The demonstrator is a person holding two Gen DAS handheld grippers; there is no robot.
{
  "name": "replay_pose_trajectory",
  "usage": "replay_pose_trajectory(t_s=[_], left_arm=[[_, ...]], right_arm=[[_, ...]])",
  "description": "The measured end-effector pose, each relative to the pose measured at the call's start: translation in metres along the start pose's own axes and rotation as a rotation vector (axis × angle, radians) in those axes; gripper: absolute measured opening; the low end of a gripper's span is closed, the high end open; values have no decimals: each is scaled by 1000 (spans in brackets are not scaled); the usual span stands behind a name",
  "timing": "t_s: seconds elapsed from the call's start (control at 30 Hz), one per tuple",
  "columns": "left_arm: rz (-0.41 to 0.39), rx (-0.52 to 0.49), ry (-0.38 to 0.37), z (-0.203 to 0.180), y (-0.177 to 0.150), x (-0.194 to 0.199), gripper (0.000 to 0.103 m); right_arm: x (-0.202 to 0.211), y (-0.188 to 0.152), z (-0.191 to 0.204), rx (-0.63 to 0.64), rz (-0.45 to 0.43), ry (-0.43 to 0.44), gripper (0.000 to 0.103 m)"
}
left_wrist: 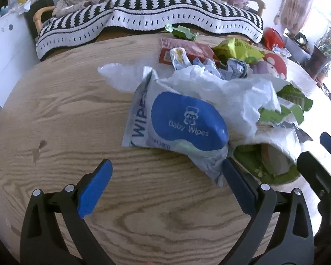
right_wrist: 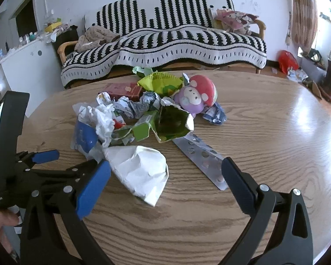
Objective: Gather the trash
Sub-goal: 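Grasp the blue Baby Wipes packet with left tool while right tool grasps a white-green wrapper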
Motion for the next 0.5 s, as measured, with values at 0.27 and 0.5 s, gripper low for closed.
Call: replay_pose_trajectory(t_s=[0.27,0.5], left_arm=[[22,33,-113,1,9,-10,97],[4,8,-168,2,7,-9,68]], right_arm=[[-12,-3,5,6,31,77,87],[-24,-9,9,7,89,119,41]])
Point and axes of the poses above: each gripper's, at about its wrist camera, not at the fingertips, and x roughly against the way its jaws point, z to its left, y to its top, the point moved 7 cm from there along -x, roughly the way its jaws point, and after that the axes turned 10 degrees about z, right-handed, at the moved point
